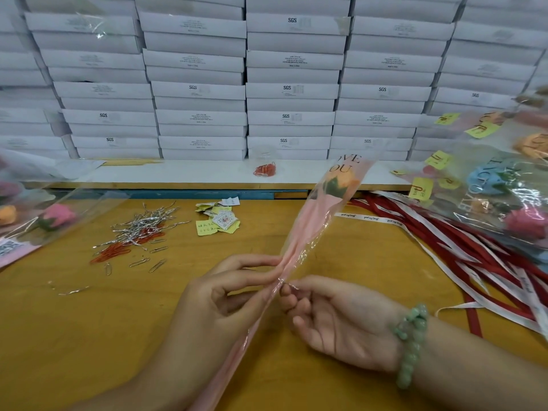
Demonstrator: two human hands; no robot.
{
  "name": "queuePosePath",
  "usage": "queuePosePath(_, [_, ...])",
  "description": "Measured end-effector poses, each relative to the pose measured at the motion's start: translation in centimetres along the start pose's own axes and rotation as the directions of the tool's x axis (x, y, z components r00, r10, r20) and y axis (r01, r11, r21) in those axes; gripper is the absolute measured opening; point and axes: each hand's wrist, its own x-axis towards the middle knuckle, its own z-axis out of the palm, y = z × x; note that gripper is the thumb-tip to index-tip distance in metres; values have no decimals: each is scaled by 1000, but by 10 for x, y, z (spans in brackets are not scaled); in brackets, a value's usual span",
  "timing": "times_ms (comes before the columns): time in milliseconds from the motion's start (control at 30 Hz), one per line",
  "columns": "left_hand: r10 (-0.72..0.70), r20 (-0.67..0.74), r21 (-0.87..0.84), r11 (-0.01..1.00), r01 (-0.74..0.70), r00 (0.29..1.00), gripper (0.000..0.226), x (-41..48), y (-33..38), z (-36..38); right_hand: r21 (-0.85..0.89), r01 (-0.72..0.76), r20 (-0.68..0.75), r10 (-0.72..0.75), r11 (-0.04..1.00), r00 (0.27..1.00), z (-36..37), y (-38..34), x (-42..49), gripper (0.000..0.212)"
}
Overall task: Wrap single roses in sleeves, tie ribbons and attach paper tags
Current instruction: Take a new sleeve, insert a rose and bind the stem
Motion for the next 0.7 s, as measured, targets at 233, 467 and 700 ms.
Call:
queuePosePath(233, [0,-5,-3,1000,0,1000,25,1,0,0,-146,148,-55,-157,978,986,-4,2,0,11])
queuePosePath(467, [-11,-1,-19,1000,11,1000,25,1,-3,-1,-385,326,-52,-373,863,926,-6,0,0,18])
queuePosePath(700, [-76,-42,-20,997,76,996,23,3,-9,-6,-672,486,116,-569,558,814,-7,4,-2,12])
